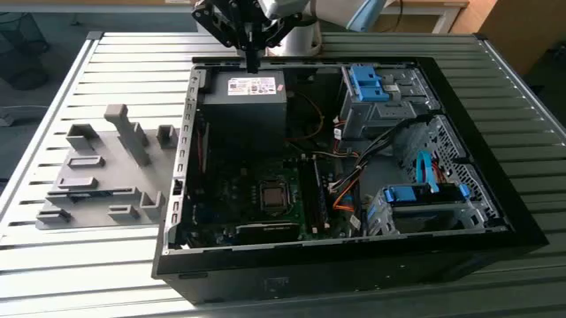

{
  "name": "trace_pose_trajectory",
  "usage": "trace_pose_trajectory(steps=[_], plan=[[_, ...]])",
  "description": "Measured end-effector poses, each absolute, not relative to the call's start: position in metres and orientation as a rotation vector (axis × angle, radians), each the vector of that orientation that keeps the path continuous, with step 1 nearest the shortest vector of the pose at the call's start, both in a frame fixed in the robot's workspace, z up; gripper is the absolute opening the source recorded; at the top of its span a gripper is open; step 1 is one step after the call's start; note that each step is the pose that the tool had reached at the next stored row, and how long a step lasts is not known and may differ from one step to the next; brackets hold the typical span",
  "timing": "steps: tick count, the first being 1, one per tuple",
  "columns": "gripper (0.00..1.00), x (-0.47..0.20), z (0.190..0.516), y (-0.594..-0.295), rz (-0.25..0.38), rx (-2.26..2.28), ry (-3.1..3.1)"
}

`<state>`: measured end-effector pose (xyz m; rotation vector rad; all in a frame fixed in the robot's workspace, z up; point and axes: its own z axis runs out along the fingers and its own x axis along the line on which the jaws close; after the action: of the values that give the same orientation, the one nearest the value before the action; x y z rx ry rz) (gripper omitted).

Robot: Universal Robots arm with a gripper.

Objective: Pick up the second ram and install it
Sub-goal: 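Reach for the second ram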

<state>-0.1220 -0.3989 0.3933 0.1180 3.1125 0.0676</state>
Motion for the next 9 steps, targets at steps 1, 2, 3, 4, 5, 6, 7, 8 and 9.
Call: trace_pose_trajectory(steps=[1, 2, 3, 4, 5, 6, 7, 8, 9], plan=[[0.11, -0.122, 0.3933, -0.3989, 0.068, 0.118, 3.112], [0.11, -0.122, 0.3933, -0.3989, 0.068, 0.118, 3.112], [0.11, -0.122, 0.3933, -0.3989, 0.068, 0.118, 3.112], [0.11, -0.122, 0.3933, -0.3989, 0.068, 0.118, 3.113], [0.11, -0.1221, 0.3933, -0.3989, 0.068, 0.118, 3.112], [0.11, -0.1224, 0.3934, -0.3989, 0.067, 0.118, 3.113], [0.11, -0.1228, 0.3933, -0.3989, 0.068, 0.118, 3.113], [0.11, -0.1231, 0.3933, -0.3989, 0.068, 0.118, 3.112], [0.11, -0.1233, 0.3933, -0.3989, 0.068, 0.118, 3.113]])
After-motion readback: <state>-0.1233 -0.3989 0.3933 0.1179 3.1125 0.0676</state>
